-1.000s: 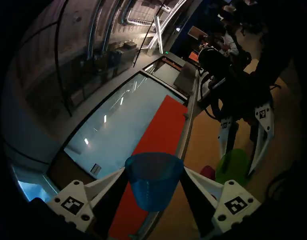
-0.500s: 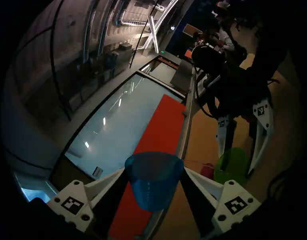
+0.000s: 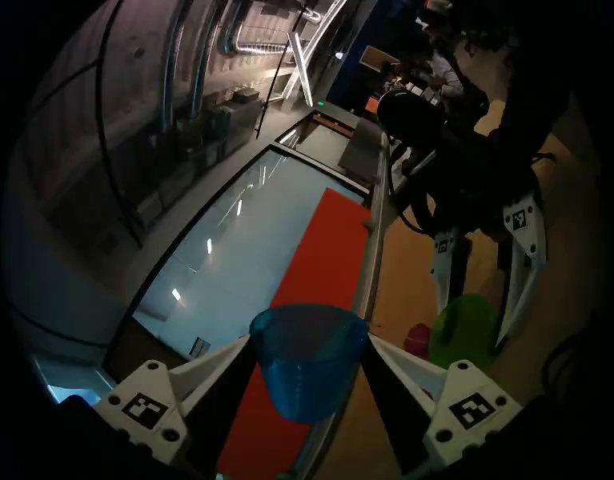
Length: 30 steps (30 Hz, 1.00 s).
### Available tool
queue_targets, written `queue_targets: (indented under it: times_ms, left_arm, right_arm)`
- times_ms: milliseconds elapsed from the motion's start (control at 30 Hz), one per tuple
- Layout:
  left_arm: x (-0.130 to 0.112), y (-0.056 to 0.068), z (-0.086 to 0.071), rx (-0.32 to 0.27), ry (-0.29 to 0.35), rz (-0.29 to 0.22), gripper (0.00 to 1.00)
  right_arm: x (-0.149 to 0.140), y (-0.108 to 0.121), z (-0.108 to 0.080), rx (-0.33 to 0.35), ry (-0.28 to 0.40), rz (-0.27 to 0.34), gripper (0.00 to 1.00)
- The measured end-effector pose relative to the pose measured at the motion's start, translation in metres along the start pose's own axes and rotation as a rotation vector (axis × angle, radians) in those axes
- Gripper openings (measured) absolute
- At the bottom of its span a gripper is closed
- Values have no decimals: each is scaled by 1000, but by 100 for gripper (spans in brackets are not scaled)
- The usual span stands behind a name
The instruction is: Pour water
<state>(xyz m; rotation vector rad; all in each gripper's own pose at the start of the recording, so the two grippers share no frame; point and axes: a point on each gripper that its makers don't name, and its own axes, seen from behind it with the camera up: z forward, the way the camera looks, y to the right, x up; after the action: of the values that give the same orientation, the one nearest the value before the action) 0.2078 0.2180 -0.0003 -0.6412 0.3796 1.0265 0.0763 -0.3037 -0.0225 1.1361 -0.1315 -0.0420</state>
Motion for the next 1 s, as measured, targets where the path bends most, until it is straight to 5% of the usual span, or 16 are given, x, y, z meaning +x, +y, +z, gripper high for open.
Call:
queue_targets:
  times_ms: [1000]
  left_arm:
    - [9, -3, -3, 10, -1, 94, 86]
  right_arm:
    - [1, -2, -5, -1, 3, -8, 88]
